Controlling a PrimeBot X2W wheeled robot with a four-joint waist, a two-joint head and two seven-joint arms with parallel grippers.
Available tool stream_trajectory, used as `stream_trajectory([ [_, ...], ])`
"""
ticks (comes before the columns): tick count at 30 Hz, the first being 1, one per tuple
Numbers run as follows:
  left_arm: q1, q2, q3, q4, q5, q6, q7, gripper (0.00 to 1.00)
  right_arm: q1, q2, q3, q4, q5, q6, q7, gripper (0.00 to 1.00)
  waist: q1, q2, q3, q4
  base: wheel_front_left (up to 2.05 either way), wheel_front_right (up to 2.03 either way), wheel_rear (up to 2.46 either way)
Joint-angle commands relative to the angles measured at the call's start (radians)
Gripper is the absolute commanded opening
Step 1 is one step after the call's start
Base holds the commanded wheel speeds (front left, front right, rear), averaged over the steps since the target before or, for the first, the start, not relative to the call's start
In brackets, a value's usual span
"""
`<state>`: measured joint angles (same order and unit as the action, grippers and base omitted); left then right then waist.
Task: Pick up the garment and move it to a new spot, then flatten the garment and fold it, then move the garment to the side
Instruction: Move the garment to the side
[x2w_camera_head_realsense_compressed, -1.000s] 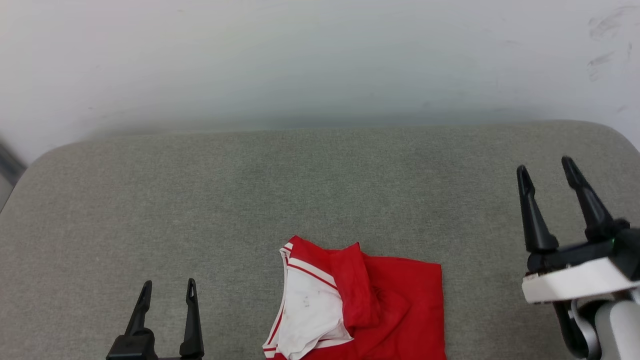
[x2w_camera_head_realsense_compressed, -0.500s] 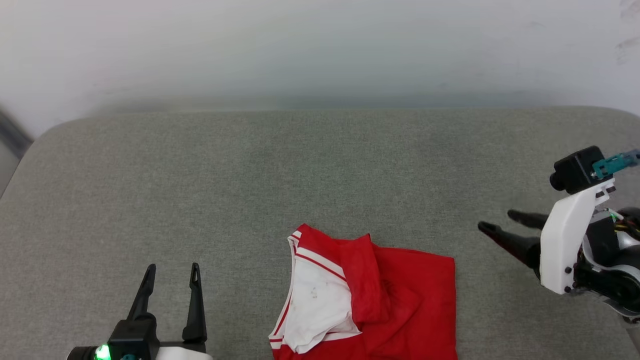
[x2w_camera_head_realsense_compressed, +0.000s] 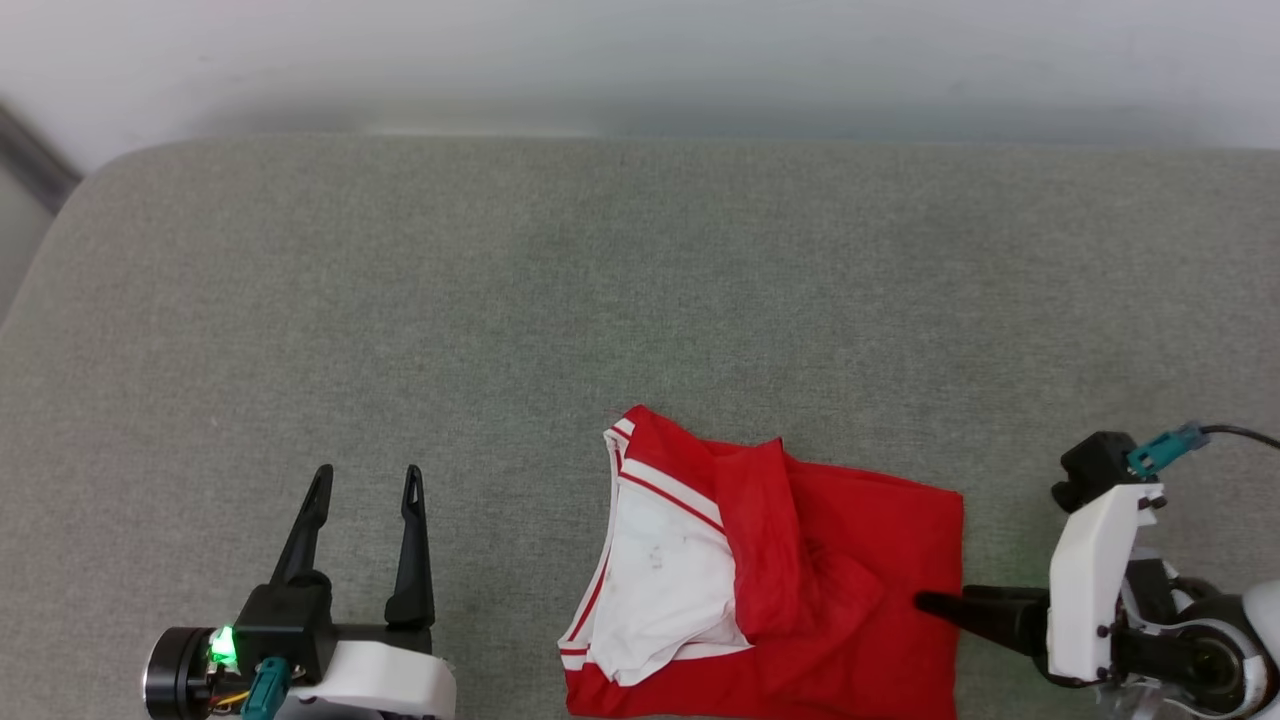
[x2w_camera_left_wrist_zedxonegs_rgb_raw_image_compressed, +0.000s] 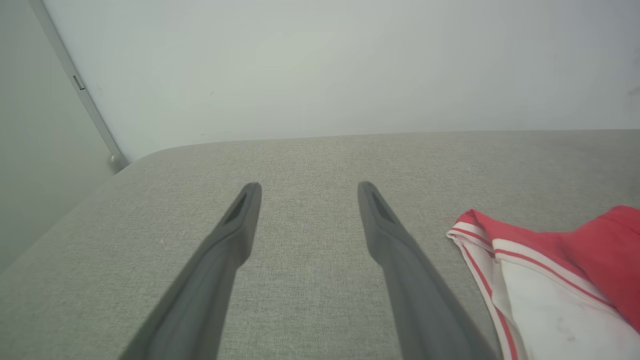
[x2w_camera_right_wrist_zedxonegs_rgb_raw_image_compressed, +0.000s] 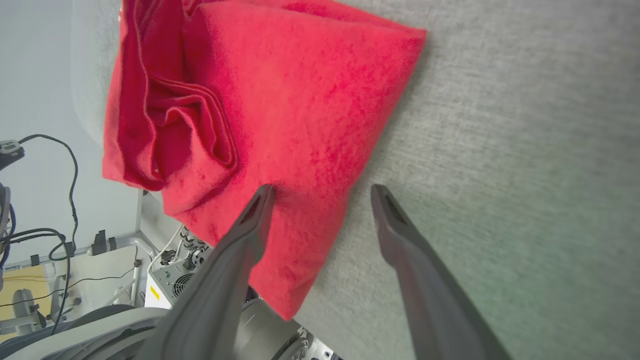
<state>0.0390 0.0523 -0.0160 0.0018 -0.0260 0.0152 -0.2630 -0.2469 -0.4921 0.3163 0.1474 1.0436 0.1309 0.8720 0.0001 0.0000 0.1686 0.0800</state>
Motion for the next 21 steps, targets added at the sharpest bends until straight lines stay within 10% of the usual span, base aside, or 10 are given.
stream_trajectory([
  [1,-0.016,-0.001,-0.001,0.001,0.006,-0.002,-0.002,1.00,0.005,0.017,0.004,0.016,0.012,0.000,-0.012,1.00,-0.0001,0.0000,0.022,0.013,0.00,0.00,0.00],
  [13,-0.069,-0.002,-0.019,0.010,0.003,-0.004,-0.002,1.00,-0.031,0.078,0.119,0.166,0.033,-0.001,-0.106,0.97,-0.0001,0.0000,0.086,0.058,0.00,0.00,0.00],
  [14,-0.069,-0.002,-0.020,0.010,0.001,-0.003,-0.002,1.00,-0.033,0.074,0.132,0.171,0.035,-0.002,-0.109,0.26,-0.0001,0.0000,0.086,0.060,0.00,0.00,0.00],
  [15,-0.068,-0.002,-0.020,0.011,0.000,-0.003,-0.002,1.00,-0.036,0.068,0.145,0.171,0.032,-0.001,-0.121,0.00,-0.0001,0.0000,0.085,0.062,0.00,0.00,0.00],
  [21,-0.046,-0.002,-0.018,0.020,-0.003,0.003,-0.002,1.00,-0.082,0.032,0.202,0.130,0.049,-0.001,-0.180,0.00,-0.0001,0.0000,0.054,0.064,0.00,0.00,0.00],
])
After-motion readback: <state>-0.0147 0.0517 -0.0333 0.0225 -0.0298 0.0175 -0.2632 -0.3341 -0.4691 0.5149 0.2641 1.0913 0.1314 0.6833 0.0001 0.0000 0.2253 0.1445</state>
